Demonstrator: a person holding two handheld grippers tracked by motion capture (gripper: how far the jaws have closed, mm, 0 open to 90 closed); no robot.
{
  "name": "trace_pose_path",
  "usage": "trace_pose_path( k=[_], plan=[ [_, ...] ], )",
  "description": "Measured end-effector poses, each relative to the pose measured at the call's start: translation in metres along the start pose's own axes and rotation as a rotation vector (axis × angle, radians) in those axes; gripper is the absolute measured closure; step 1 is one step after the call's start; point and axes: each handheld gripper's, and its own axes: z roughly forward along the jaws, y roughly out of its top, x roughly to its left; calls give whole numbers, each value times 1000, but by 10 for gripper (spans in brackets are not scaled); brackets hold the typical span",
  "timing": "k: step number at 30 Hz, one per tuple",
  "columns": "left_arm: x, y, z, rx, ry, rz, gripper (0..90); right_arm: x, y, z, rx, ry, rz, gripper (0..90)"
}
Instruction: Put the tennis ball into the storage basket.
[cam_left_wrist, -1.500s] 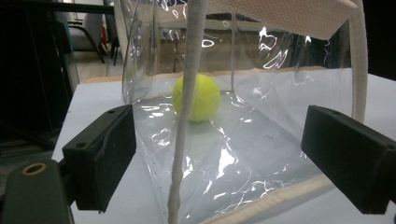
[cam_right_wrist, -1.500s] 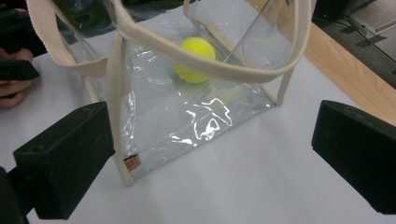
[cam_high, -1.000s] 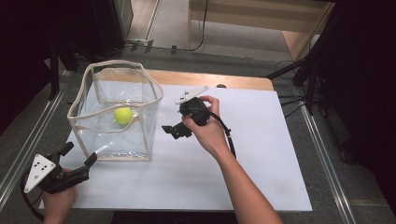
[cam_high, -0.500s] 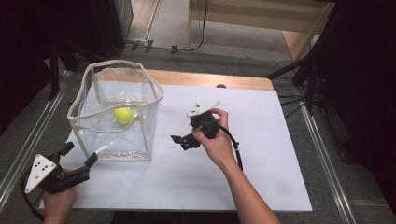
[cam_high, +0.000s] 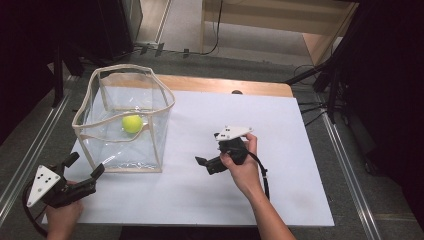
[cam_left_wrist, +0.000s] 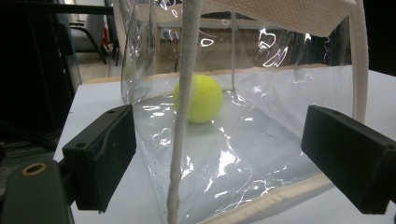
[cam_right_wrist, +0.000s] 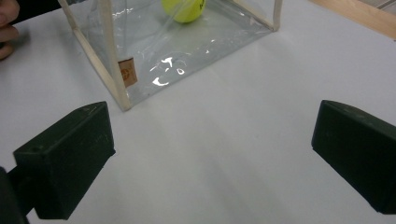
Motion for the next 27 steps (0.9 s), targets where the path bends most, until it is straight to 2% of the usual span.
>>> trace_pose_path(
  k=[3, 7, 16, 22, 27],
  plan=[
    [0, 0, 0, 1, 1, 0, 104, -1, -6, -4, -6, -6, 2, 0],
    [0, 0, 0, 1, 0, -1, 104, -5, -21, -15, -22, -23, 33, 0],
    [0, 0, 0, 1, 2, -1, 104, -11, -44, -35, -68, -57, 39, 0],
    [0, 0, 0, 2, 5, 0, 104, -17, -62, -51, -92, -83, 61, 0],
    [-1, 0, 0, 1, 6, 1, 104, -21, -71, -58, -94, -105, 72, 0]
  ],
)
